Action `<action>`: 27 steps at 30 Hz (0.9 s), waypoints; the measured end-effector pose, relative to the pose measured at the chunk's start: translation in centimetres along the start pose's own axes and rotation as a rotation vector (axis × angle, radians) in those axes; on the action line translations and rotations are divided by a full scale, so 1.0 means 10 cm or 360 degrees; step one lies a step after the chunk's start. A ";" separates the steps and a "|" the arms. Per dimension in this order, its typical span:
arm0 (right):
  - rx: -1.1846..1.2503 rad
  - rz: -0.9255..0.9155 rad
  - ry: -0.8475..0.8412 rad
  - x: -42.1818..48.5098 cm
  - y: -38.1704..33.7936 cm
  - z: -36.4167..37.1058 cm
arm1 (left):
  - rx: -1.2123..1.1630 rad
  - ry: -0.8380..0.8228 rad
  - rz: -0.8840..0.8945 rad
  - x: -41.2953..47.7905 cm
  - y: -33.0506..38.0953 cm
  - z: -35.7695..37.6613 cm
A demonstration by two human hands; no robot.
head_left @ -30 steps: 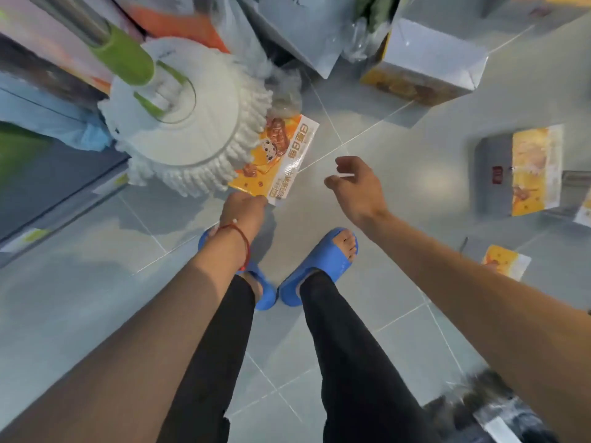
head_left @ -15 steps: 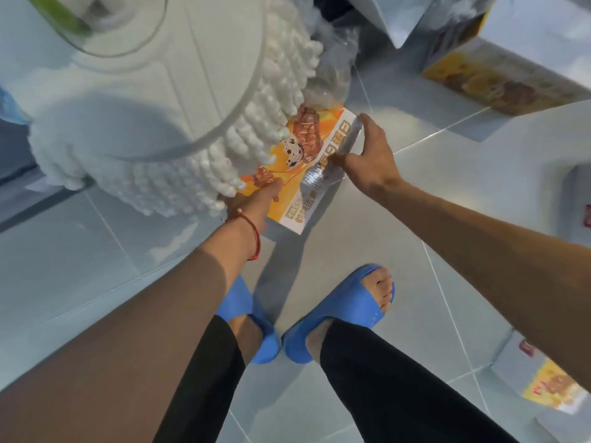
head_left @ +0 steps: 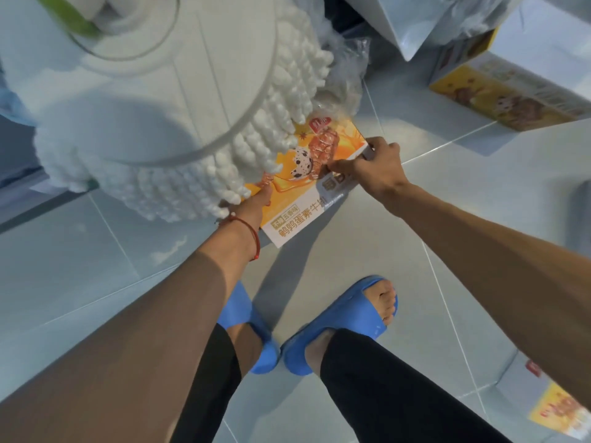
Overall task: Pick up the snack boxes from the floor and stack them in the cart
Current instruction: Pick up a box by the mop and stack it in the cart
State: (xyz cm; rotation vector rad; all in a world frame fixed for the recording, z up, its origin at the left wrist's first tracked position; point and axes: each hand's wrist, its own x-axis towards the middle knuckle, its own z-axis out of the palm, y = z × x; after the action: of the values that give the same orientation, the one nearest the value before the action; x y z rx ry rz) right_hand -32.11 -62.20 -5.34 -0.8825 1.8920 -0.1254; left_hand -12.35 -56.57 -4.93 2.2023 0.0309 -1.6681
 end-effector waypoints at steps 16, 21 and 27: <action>0.0334 0.0262 0.0024 -1.94 0.23 -0.71 | 0.0064 0.0048 0.0073 -1.89 -0.48 -0.48; 0.0566 0.0192 -0.0036 -2.64 0.09 -0.98 | 0.0052 0.0002 0.0084 -2.55 -0.19 -0.62; 0.0855 0.0341 -0.0017 -3.45 -0.17 -1.46 | 0.0274 -0.0119 0.0257 -3.38 0.27 -0.82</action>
State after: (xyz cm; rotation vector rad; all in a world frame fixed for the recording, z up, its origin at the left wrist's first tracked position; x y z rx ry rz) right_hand -35.28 -46.07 28.41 -0.3139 1.8005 -0.4716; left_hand -14.20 -49.59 29.24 2.1960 -0.3131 -1.7166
